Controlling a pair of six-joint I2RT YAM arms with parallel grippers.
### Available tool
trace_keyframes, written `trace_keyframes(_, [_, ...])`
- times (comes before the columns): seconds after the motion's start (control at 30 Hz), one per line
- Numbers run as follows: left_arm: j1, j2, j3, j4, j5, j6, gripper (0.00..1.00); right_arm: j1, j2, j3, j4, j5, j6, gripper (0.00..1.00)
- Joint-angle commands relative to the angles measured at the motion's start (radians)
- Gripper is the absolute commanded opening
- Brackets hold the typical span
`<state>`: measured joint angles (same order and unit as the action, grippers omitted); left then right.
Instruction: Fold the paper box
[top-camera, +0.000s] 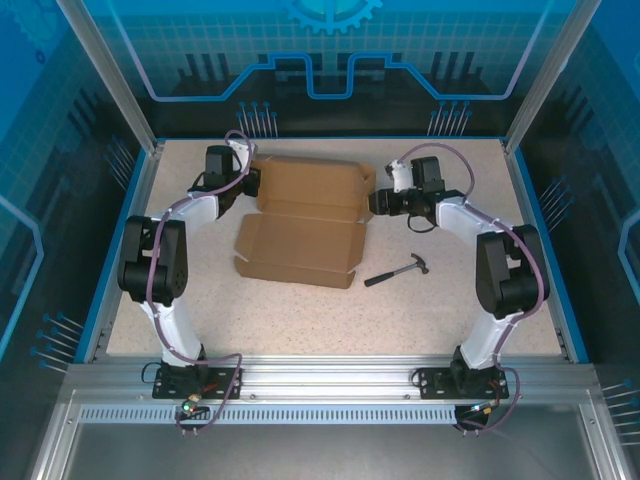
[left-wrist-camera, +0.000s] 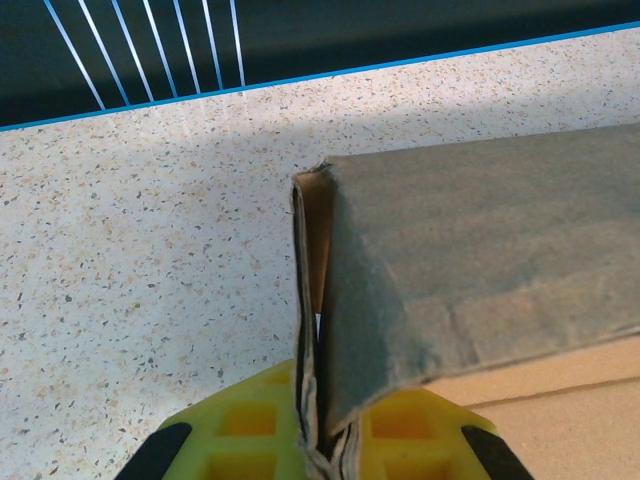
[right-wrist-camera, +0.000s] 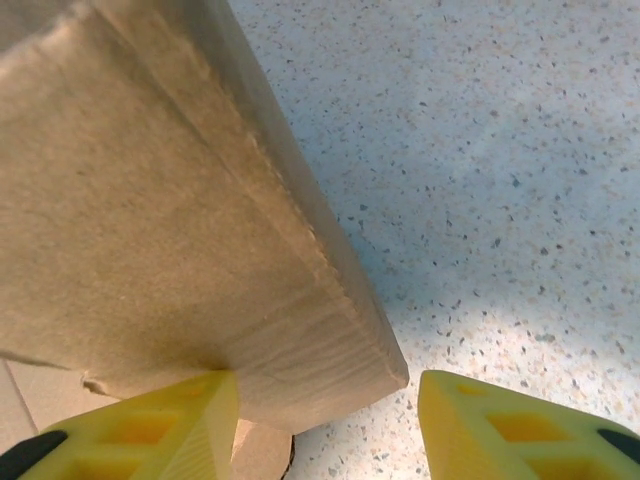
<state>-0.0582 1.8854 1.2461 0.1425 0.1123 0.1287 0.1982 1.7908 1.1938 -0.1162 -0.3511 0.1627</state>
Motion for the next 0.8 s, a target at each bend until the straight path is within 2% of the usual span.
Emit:
trace_keyframes(0.0, [0.001, -0.038, 0.013, -0.011, 0.032, -0.023, 0.0, 0.011, 0.024, 0.048, -0.023, -0.048, -0.049, 0.53])
trace_keyframes(0.2, [0.002, -0.042, 0.015, -0.015, 0.032, -0.02, 0.0, 0.013, 0.071, 0.124, -0.071, -0.097, -0.136, 0.53])
trace_keyframes(0.5, [0.001, -0.042, 0.016, -0.021, 0.038, -0.019, 0.0, 0.03, 0.154, 0.262, -0.128, -0.152, -0.243, 0.47])
trace_keyframes(0.63, [0.002, -0.042, 0.018, -0.024, 0.042, -0.018, 0.0, 0.037, 0.19, 0.303, -0.126, -0.138, -0.246, 0.41])
trace_keyframes(0.77, [0.002, -0.042, 0.019, -0.03, 0.046, -0.017, 0.0, 0.055, 0.197, 0.301, -0.096, -0.067, -0.223, 0.39])
